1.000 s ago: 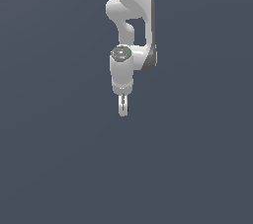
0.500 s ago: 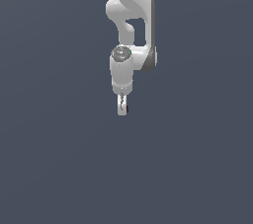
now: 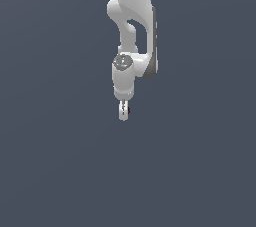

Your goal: Pick up the object and move it to a goal position.

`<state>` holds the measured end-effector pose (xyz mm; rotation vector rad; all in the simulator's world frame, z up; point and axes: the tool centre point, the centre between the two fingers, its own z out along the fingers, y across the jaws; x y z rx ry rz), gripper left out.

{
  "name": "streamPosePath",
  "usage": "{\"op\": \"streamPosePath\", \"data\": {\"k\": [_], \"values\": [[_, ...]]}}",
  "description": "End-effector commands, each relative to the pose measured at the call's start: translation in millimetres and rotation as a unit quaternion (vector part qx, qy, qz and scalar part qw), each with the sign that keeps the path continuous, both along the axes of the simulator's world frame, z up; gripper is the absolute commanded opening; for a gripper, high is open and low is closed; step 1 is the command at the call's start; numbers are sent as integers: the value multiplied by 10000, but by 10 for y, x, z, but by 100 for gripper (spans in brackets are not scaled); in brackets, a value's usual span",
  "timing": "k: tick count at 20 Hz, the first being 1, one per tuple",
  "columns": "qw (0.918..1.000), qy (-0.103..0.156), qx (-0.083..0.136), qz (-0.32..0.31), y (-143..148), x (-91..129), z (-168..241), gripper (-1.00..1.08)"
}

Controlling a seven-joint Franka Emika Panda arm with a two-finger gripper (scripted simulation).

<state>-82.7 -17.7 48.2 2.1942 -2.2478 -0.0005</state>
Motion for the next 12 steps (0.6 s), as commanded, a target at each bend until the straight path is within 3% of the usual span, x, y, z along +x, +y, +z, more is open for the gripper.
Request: {"op": "streamPosePath", "data": {"k": [1, 7, 8, 12], "values": [[10000, 0, 0, -4, 1, -2, -104, 100], [10000, -1, 1, -8, 3, 1, -199, 100], [10000, -1, 1, -8, 3, 1, -199, -100], [10000, -1, 1, -8, 3, 1, -199, -100]]}}
